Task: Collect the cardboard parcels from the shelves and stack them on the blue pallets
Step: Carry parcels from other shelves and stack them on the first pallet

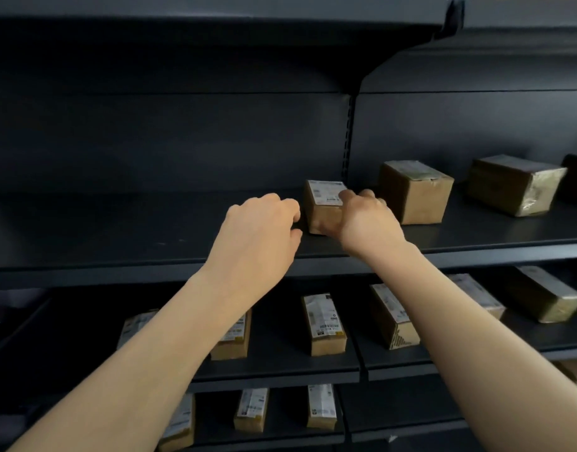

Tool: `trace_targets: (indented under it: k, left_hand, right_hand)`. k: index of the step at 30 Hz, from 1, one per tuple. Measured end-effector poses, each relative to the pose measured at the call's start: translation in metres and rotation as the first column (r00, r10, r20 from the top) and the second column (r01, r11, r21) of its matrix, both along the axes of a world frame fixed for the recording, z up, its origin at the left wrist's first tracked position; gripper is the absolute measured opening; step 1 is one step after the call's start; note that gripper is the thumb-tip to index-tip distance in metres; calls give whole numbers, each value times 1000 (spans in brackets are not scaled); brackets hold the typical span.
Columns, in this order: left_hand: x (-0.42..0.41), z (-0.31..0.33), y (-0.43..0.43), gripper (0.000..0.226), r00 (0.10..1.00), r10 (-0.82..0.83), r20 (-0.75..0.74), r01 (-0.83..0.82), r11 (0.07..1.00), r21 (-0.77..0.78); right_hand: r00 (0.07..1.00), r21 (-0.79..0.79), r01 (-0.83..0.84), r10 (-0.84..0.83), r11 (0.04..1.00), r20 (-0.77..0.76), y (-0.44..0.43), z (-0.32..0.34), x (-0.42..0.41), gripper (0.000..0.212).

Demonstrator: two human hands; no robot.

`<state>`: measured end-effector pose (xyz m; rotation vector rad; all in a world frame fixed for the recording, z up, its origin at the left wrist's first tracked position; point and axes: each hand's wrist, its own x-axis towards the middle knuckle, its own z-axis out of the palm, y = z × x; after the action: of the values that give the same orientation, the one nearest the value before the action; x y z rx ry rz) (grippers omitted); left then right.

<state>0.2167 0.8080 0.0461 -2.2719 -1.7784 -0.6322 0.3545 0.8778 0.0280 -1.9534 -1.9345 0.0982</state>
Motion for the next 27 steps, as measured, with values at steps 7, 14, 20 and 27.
trace_targets:
  k: [7, 14, 20, 27]
  left_hand:
    - [-17, -6, 40, 23, 1000, 17, 22, -16, 999, -32]
    - [-16, -18, 58, 24, 999, 41, -4, -41, 998, -50]
    - [0, -27, 44, 24, 997, 78, 8, -78, 996, -46]
    - [13, -56, -17, 21, 973, 218, 78, -212, 974, -83]
  right_hand:
    - [981, -119, 172, -181, 978, -71, 70, -17, -19, 98]
    - [983, -65, 137, -143, 989, -116, 86, -25, -18, 89]
    - [997, 70, -12, 18, 997, -81, 49, -20, -10, 86]
    - [980, 175, -197, 200, 965, -1, -26, -18, 17, 84]
